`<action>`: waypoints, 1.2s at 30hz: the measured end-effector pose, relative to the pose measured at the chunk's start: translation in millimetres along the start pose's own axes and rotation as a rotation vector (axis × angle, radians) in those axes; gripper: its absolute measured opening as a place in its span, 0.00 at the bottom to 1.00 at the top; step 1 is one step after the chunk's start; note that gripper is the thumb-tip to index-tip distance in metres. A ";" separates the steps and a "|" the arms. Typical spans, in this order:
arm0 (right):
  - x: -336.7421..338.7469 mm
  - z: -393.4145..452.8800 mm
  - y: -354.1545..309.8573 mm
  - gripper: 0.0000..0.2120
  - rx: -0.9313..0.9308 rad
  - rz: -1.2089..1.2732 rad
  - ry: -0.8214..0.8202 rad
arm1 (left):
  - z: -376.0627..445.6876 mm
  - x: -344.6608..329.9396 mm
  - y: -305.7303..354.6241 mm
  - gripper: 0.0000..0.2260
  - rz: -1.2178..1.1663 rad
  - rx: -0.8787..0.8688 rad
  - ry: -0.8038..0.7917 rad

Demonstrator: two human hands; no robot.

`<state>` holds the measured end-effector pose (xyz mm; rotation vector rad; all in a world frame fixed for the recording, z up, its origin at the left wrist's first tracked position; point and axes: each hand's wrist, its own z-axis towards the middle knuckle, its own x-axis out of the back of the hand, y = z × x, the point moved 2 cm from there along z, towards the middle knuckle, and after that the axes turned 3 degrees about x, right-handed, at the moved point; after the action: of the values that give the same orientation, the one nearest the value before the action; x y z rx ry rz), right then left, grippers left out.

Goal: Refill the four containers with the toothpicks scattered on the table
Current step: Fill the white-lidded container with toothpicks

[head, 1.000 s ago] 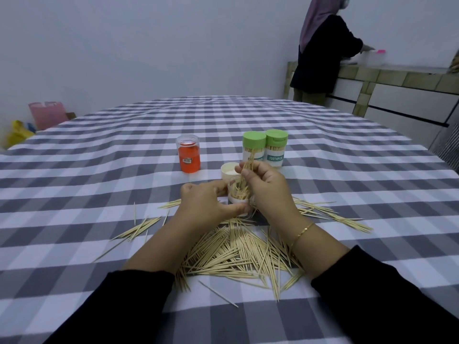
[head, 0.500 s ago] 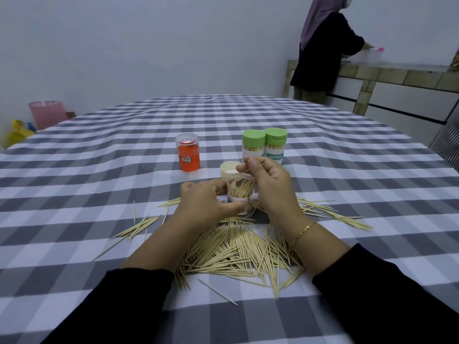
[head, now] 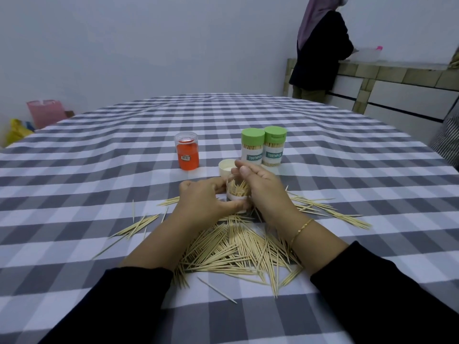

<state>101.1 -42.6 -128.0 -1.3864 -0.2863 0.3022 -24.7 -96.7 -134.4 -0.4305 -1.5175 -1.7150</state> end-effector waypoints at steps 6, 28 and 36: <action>6.1 2.2 -7.1 0.10 0.043 -0.014 0.108 | 2.2 -1.2 -3.0 0.21 0.022 0.013 0.015; 135.8 -21.4 -30.2 0.16 -0.450 -1.517 -0.230 | 6.8 -2.5 -9.7 0.54 -0.002 0.052 -0.064; 134.5 -19.0 -21.0 0.12 -0.452 -1.583 -0.283 | 2.2 -0.5 -3.5 0.42 -0.014 0.054 -0.045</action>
<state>233.7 -13.0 -107.5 -1.1501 -1.6166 -0.9377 -27.5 -94.5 -136.6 -0.4342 -1.5985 -1.6811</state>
